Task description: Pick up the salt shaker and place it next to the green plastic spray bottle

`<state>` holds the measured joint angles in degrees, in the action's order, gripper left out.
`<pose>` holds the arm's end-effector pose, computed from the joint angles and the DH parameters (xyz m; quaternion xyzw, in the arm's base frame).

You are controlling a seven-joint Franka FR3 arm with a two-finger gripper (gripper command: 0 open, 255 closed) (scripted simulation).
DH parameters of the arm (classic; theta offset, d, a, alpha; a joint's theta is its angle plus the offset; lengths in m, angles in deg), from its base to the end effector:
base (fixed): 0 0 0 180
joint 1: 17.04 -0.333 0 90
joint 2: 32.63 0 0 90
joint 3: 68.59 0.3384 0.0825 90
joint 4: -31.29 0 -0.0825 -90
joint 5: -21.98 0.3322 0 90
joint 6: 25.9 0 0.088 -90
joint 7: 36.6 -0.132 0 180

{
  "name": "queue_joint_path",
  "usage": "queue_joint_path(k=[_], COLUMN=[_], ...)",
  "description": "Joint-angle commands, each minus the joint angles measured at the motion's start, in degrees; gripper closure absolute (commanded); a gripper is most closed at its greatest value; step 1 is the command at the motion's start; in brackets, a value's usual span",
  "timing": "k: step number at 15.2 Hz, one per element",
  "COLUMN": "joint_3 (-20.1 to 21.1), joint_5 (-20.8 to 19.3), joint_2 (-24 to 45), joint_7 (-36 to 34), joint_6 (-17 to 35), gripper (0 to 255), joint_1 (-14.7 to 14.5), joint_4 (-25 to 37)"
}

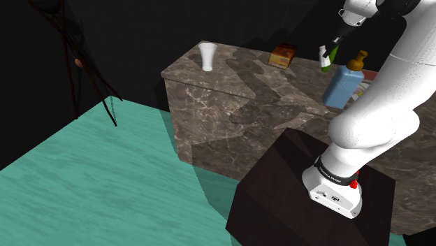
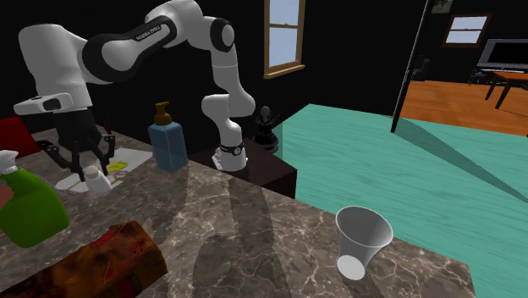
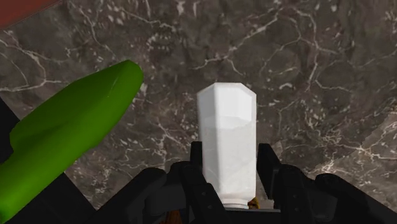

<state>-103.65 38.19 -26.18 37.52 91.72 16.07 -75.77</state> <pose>0.2363 -0.5008 0.4901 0.9943 -0.0050 0.1060 0.0138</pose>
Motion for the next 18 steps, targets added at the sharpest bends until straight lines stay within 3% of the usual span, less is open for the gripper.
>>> queue_joint_path(k=[1,10,18], joint_3=[0.1,0.6,0.6], joint_5=[0.5,3.6,3.6], joint_2=[0.4,3.3,3.3], joint_7=[0.5,3.4,3.4], joint_6=[1.4,7.7,7.7], gripper=[255,255,255], joint_1=[0.0,0.4,0.4], joint_4=[-1.1,-5.5,-5.5])
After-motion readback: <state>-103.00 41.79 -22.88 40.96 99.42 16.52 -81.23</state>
